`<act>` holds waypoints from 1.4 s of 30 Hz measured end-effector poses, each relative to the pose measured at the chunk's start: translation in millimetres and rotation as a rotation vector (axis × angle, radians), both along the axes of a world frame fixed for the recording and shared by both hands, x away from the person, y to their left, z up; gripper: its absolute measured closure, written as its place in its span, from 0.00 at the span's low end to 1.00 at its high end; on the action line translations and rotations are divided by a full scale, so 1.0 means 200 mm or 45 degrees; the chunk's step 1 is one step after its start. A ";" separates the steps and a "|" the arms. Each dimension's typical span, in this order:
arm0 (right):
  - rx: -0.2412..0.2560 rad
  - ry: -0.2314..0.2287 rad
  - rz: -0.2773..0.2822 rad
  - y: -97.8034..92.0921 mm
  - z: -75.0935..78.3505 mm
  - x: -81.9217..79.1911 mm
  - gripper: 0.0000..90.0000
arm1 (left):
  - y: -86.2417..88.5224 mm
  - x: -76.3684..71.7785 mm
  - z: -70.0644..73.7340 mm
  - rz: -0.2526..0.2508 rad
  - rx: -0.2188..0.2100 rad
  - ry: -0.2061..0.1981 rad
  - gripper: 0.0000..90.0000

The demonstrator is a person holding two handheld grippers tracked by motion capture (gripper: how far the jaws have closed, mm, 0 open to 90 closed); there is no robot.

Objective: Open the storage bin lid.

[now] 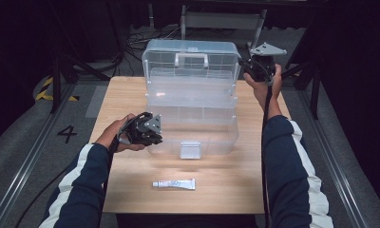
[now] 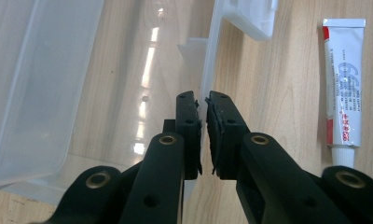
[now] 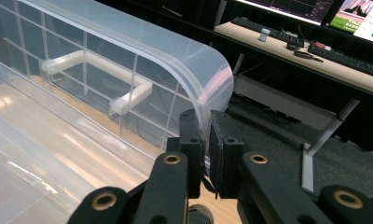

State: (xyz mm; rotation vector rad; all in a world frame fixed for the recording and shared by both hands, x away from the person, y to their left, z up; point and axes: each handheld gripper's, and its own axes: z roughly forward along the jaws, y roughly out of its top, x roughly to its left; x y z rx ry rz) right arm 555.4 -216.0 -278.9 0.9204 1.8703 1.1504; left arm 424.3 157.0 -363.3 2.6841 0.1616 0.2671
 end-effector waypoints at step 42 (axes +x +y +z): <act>0.055 0.071 -0.032 0.02 -0.04 0.23 0.94 | 0.00 0.00 -0.01 0.001 -0.018 -0.005 0.93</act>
